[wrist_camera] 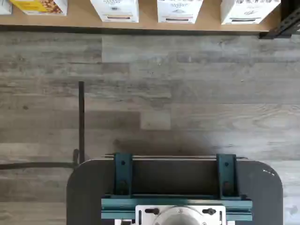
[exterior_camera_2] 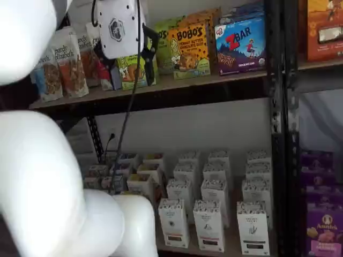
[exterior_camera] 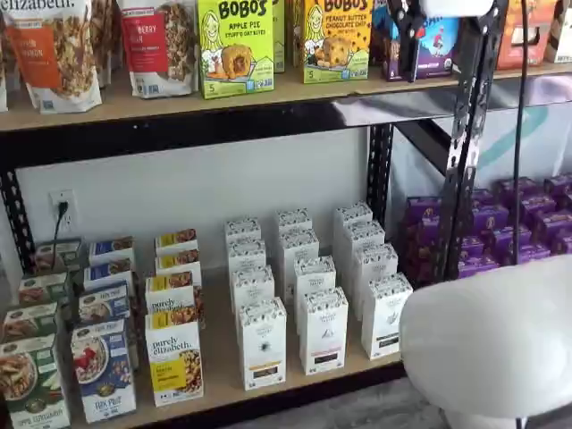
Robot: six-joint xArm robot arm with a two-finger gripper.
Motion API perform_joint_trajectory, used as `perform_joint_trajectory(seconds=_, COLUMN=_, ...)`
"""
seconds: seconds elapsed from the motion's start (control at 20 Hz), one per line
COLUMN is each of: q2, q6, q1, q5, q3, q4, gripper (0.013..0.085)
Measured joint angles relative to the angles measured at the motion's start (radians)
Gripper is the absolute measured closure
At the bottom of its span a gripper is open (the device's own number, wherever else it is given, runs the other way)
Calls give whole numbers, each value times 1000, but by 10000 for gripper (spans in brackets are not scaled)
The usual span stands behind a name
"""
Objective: Pick up the white box with a yellow strip in the middle, on the bottom shelf, the fourth box from the left
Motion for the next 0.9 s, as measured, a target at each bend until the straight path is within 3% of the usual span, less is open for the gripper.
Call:
perform_joint_trajectory(seconds=0.15, q2=49, q6=13, q1=28, q5=80, q3=-42, q4=-29, gripper=130)
perform_joint_trajectory(seconds=0.25, q2=52, q6=15, q1=32, q5=88, q3=-44, q4=-35, gripper=130)
perform_joint_trajectory(seconds=0.9, q2=7, q6=72, q1=87, q5=-53, q3=82, q4=-35, gripper=130)
